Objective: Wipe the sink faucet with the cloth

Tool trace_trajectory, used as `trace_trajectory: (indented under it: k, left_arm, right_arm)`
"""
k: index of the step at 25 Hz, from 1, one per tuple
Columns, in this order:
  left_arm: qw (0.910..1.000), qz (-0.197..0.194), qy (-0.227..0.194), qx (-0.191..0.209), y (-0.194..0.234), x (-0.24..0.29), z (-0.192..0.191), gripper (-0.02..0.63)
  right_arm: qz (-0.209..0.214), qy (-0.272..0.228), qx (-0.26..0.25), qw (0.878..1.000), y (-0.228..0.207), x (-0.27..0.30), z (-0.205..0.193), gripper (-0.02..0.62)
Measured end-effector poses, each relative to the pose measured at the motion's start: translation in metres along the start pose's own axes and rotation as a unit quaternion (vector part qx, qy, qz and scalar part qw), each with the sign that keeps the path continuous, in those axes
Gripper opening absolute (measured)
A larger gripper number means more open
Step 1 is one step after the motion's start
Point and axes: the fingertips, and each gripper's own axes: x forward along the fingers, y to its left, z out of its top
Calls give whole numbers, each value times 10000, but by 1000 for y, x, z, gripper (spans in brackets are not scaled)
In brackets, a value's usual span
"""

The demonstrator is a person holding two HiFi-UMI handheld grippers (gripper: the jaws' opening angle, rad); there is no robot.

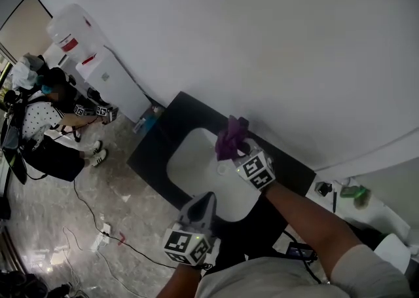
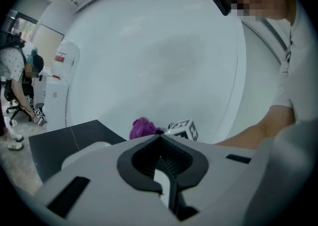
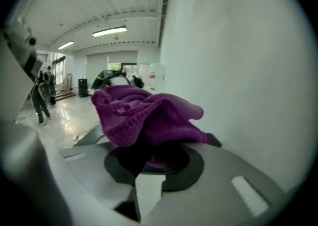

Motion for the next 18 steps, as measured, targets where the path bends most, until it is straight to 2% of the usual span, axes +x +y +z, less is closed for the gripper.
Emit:
trace_trajectory:
  k: [2,5,9,12,15,18]
  left_arm:
    - [9999,-76,-119,20,-8,0,11,6]
    - [9993,-205,-253,176,-25,1,29,6]
    - [9974,-439,-432,380,-56,6,54,6]
    - [9958,-448,-542,592,-79,7,71,6]
    - [9935,-500,-674,770,-104,9,86,6]
    - [9918,-601,-747,843,-125,12,97,6]
  right_arm:
    - [306,45,-17,9995,39,-8,-5,61]
    - [479,-150,425,9978,66,-47,8,61]
    - [234,-677,657,9953,56,-130,53,63]
    - [-1,-1009,525,9935,49,-189,85,63]
    - [-251,-1176,313,9922,43,-241,104,63]
    - [-481,-1341,428,9889,34,-279,116,63]
